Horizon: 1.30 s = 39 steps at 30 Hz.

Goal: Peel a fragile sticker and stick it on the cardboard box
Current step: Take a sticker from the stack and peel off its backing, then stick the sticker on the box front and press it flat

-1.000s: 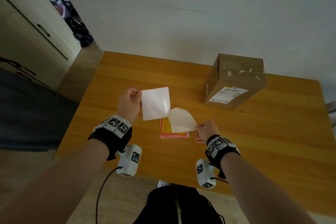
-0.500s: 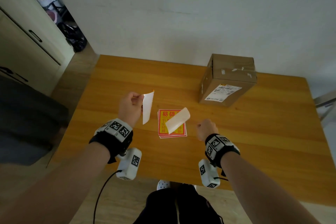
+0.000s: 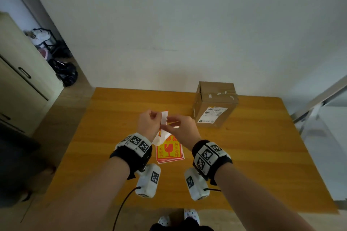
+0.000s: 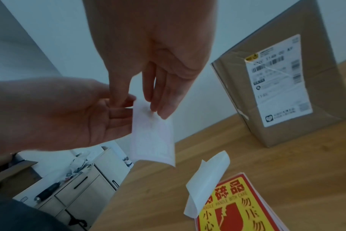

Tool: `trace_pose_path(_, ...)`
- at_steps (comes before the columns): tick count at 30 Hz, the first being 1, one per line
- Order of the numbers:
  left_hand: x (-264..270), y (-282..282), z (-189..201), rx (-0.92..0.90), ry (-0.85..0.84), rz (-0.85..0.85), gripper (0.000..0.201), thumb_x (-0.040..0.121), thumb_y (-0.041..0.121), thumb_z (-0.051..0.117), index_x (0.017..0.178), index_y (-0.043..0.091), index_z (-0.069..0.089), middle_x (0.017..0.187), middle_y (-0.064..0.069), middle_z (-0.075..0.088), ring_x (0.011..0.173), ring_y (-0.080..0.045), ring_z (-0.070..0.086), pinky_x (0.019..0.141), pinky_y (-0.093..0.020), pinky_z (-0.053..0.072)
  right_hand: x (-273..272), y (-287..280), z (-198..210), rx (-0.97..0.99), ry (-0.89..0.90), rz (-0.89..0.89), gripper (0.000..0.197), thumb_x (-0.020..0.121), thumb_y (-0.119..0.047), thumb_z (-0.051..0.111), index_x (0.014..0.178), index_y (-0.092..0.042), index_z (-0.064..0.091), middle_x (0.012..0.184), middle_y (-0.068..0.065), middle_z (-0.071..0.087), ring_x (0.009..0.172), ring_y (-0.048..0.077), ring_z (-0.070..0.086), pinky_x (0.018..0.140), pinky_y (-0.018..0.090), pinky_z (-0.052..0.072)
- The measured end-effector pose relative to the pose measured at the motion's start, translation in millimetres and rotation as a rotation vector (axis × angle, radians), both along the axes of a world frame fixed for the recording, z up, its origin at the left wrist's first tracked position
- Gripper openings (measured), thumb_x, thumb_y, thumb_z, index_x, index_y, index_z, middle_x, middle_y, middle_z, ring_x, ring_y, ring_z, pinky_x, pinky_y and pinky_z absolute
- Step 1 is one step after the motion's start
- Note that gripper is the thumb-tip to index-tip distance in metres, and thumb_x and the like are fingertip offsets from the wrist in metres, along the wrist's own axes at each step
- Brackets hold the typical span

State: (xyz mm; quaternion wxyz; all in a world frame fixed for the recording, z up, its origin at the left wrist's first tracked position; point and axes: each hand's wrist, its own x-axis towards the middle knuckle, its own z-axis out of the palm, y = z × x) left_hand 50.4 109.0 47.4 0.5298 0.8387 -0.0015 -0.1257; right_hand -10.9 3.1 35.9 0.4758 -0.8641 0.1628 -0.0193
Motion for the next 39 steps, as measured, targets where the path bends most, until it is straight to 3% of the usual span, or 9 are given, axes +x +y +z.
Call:
trace_pose_path(2, -1, -5, 5, -0.02, -0.008, -0.01, 0.008, 0.091, 0.014, 0.055, 0.086, 0.009, 0.056, 0.07, 0.003, 0.056, 0.064, -0.01, 0.055, 0.055, -0.019, 0.046, 2, 0, 4, -0.033, 0.007, -0.023, 0.047, 0.075, -0.042, 0.074, 0.112, -0.013, 0.067, 0.106, -0.001, 0.072, 0.092, 0.01, 0.067, 0.081, 0.03, 0.057)
trace_pose_path(9, 0, -21, 11, -0.209, 0.084, -0.05, 0.021, 0.088, 0.01, 0.059, 0.069, 0.016, 0.057, 0.071, -0.002, 0.061, 0.068, -0.019, 0.061, 0.058, -0.027, 0.057, 3, -10, 16, -0.069, -0.025, -0.146, 0.027, 0.081, -0.029, 0.069, 0.102, -0.011, 0.067, 0.1, 0.002, 0.073, 0.091, 0.017, 0.068, 0.083, 0.035, 0.056)
trace_pose_path(14, 4, -26, 15, -0.23, 0.103, -0.123, 0.016, 0.087, 0.01, 0.062, 0.072, 0.015, 0.06, 0.076, -0.005, 0.064, 0.07, -0.019, 0.065, 0.061, -0.025, 0.057, 1, -22, 21, -0.074, -0.059, -0.199, 0.016, 0.087, -0.013, 0.06, 0.1, -0.008, 0.068, 0.097, 0.004, 0.072, 0.081, 0.014, 0.062, 0.077, 0.026, 0.053)
trace_pose_path(18, 12, -22, 15, -0.111, -0.028, -0.174, 0.003, 0.083, 0.013, 0.067, 0.086, 0.014, 0.065, 0.095, -0.011, 0.07, 0.09, -0.027, 0.068, 0.082, -0.044, 0.058, 2, -35, 23, 0.011, -0.078, -0.295, 0.013, 0.087, -0.013, 0.061, 0.098, -0.012, 0.069, 0.086, -0.005, 0.065, 0.081, 0.012, 0.061, 0.073, 0.026, 0.052)
trace_pose_path(21, 21, -16, 14, 0.048, -0.154, -0.123, 0.019, 0.084, 0.01, 0.064, 0.103, 0.008, 0.064, 0.107, -0.009, 0.067, 0.088, -0.02, 0.061, 0.081, -0.033, 0.051, 1, -49, 31, 0.17, -0.083, -0.327, 0.01, 0.088, -0.01, 0.062, 0.096, -0.013, 0.067, 0.089, -0.003, 0.066, 0.084, 0.018, 0.067, 0.075, 0.034, 0.059)
trace_pose_path(25, 31, -14, 12, 0.175, -0.045, -0.248, 0.035, 0.086, 0.02, 0.064, 0.118, 0.005, 0.059, 0.122, -0.012, 0.062, 0.109, -0.025, 0.059, 0.088, -0.032, 0.043, -5, -64, 47, 0.373, -0.127, -0.319, 0.011, 0.087, -0.005, 0.063, 0.098, -0.004, 0.065, 0.095, 0.008, 0.069, 0.086, 0.021, 0.069, 0.067, 0.023, 0.059)
trace_pose_path(31, 37, -38, 17, 0.099, 0.039, -0.35, 0.026, 0.089, 0.016, 0.061, 0.107, -0.001, 0.065, 0.091, -0.011, 0.067, 0.074, -0.02, 0.06, 0.076, -0.035, 0.054, -13, -86, 64, 0.397, -0.133, -0.318, 0.02, 0.088, -0.006, 0.061, 0.107, 0.001, 0.063, 0.102, 0.011, 0.071, 0.088, 0.018, 0.07, 0.064, 0.019, 0.058)
trace_pose_path(34, 36, -50, 23, 0.062, 0.026, -0.353, 0.022, 0.087, 0.013, 0.063, 0.104, 0.0, 0.067, 0.074, 0.002, 0.063, 0.075, -0.02, 0.06, 0.085, -0.041, 0.054, -16, -99, 69, 0.38, -0.148, -0.324, 0.017, 0.088, -0.005, 0.062, 0.105, -0.002, 0.063, 0.104, 0.011, 0.07, 0.087, 0.018, 0.069, 0.069, 0.022, 0.058)
trace_pose_path(39, 33, -70, 40, 0.049, 0.0, -0.376, 0.019, 0.085, 0.015, 0.066, 0.1, 0.004, 0.07, 0.075, 0.003, 0.064, 0.08, -0.021, 0.061, 0.089, -0.04, 0.054, -13, -126, 76, 0.363, -0.151, -0.356, 0.016, 0.087, -0.004, 0.063, 0.103, -0.002, 0.063, 0.104, 0.013, 0.069, 0.089, 0.023, 0.071, 0.073, 0.03, 0.06)
